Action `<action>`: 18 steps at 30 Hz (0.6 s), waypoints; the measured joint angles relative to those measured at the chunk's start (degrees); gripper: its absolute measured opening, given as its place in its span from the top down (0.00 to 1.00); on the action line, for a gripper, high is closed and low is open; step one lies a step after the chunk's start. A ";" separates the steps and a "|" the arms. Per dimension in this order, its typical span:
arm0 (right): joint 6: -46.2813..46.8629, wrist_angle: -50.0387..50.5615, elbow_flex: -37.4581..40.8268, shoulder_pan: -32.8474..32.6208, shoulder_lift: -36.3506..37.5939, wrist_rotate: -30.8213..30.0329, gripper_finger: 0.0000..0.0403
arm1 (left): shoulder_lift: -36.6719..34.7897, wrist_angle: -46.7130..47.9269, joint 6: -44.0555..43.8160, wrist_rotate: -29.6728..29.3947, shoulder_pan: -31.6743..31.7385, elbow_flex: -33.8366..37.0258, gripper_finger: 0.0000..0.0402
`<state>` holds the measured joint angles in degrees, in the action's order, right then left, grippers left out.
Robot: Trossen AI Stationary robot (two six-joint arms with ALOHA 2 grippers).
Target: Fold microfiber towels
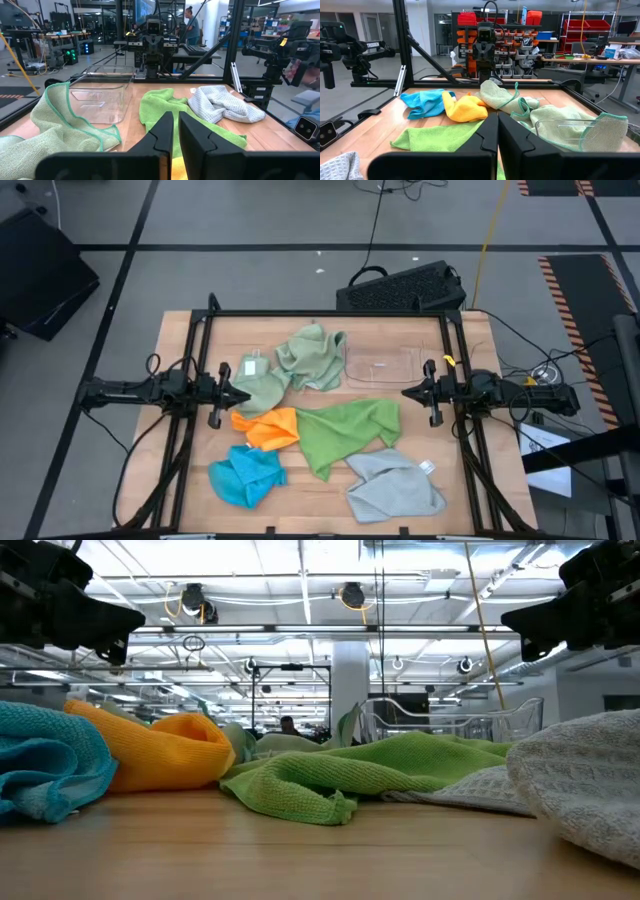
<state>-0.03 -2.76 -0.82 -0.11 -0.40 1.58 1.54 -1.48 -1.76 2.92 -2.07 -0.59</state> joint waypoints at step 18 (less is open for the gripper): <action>-0.66 -2.57 -1.86 -0.01 -0.64 -0.01 1.00 | 0.01 -0.02 0.00 0.00 0.00 0.00 0.92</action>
<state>-0.69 -5.34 -2.68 -0.12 -1.05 1.57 1.55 -1.49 -1.76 2.92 -2.07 -0.60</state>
